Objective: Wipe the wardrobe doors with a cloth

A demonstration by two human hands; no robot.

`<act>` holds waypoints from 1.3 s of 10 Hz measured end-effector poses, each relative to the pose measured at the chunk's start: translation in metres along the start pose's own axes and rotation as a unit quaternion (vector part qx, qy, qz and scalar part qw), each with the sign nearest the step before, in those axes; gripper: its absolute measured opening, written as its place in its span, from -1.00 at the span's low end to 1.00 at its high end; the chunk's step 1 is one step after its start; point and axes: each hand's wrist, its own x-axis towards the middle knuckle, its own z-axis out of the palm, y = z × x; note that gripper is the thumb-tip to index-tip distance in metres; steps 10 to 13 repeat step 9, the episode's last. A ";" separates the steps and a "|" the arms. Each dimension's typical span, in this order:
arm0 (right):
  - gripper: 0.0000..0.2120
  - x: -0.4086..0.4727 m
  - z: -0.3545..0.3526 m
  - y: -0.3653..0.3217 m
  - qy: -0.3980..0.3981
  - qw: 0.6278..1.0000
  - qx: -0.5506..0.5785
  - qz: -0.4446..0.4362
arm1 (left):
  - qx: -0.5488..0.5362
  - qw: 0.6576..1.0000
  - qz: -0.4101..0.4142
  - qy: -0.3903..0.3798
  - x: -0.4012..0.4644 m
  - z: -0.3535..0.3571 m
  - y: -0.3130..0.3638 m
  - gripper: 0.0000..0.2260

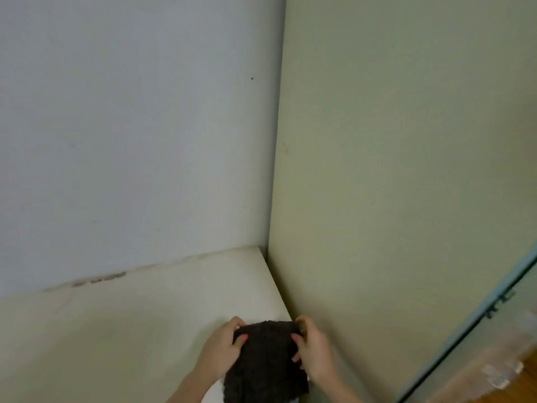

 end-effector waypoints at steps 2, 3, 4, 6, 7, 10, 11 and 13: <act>-0.68 0.027 0.014 -0.008 -0.012 0.998 0.055 0.016 | 0.041 0.998 -0.015 0.054 0.035 0.011 -0.012 -0.86; -0.53 0.023 0.012 -0.005 -0.060 0.998 0.018 -0.027 | 0.107 0.987 0.001 0.118 0.041 0.017 -0.014 -0.78; -0.60 0.018 0.013 0.005 -0.094 0.977 -0.136 -0.138 | 0.253 0.951 0.127 0.122 0.034 0.019 -0.016 -0.66; -0.65 0.010 0.017 0.016 -0.183 0.885 -0.371 -0.214 | 0.331 0.937 0.104 -0.046 0.010 0.041 -0.021 -0.60; -0.62 0.006 0.018 0.018 -0.190 0.874 -0.389 -0.221 | 0.340 0.934 0.077 -0.076 0.004 0.040 -0.020 -0.55; -0.57 0.004 0.014 0.011 -0.217 0.864 -0.408 -0.201 | 0.358 0.928 0.017 -0.098 -0.011 0.038 -0.012 -0.51; -0.57 0.004 0.014 0.011 -0.217 0.864 -0.408 -0.201 | 0.358 0.928 0.017 -0.098 -0.011 0.038 -0.012 -0.51; -0.57 0.004 0.014 0.011 -0.217 0.864 -0.408 -0.201 | 0.358 0.928 0.017 -0.098 -0.011 0.038 -0.012 -0.51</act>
